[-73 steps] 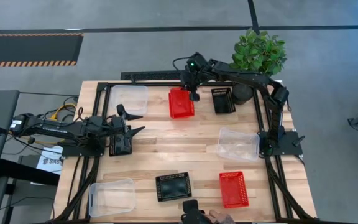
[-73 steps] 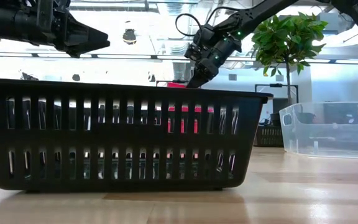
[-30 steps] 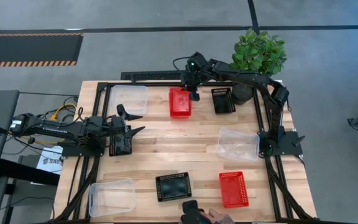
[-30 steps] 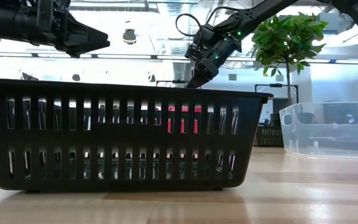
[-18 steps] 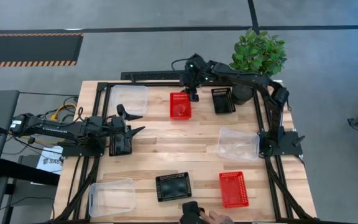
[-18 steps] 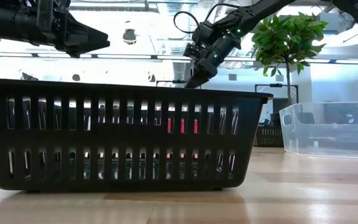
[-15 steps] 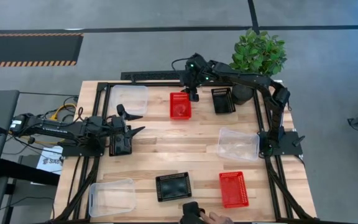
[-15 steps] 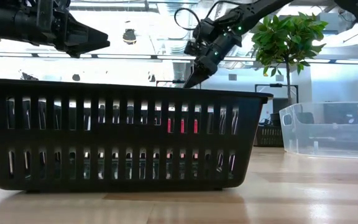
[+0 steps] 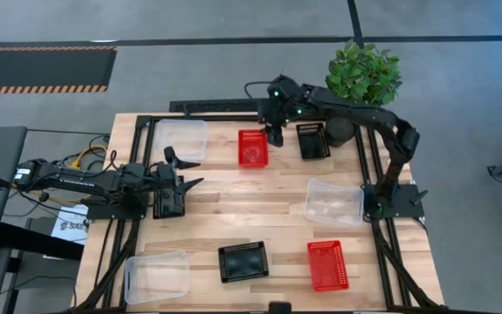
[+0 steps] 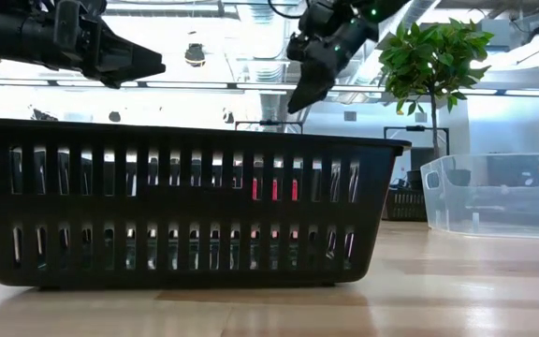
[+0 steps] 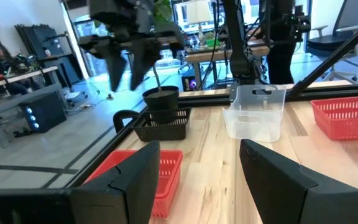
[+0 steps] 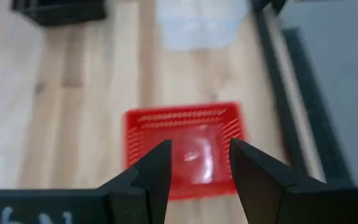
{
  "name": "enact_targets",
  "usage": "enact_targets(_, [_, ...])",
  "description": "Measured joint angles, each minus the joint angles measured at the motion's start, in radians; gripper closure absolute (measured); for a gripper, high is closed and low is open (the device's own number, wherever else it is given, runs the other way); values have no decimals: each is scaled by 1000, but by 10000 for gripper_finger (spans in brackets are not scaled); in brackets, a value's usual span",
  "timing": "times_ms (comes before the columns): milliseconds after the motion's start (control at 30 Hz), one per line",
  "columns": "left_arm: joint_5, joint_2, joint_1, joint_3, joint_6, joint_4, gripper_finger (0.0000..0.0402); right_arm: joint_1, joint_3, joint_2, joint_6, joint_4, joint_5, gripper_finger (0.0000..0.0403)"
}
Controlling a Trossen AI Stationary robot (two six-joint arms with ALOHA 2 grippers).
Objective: Stack baskets by color
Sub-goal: Stack the left black basket on the top black basket
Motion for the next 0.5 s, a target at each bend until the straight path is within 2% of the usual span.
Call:
enact_targets(100, [21, 0, 0, 0, -9, 2, 189, 43, 0, -12, 7, -106, 0, 222])
enact_targets(367, [72, 0, 0, 0, -110, -3, 189, 166, 0, -21, 150, -464, -4, 228])
enact_targets(500, [90, 0, 0, 0, -167, -11, 189, 237, 0, -21, 160, -528, -4, 231])
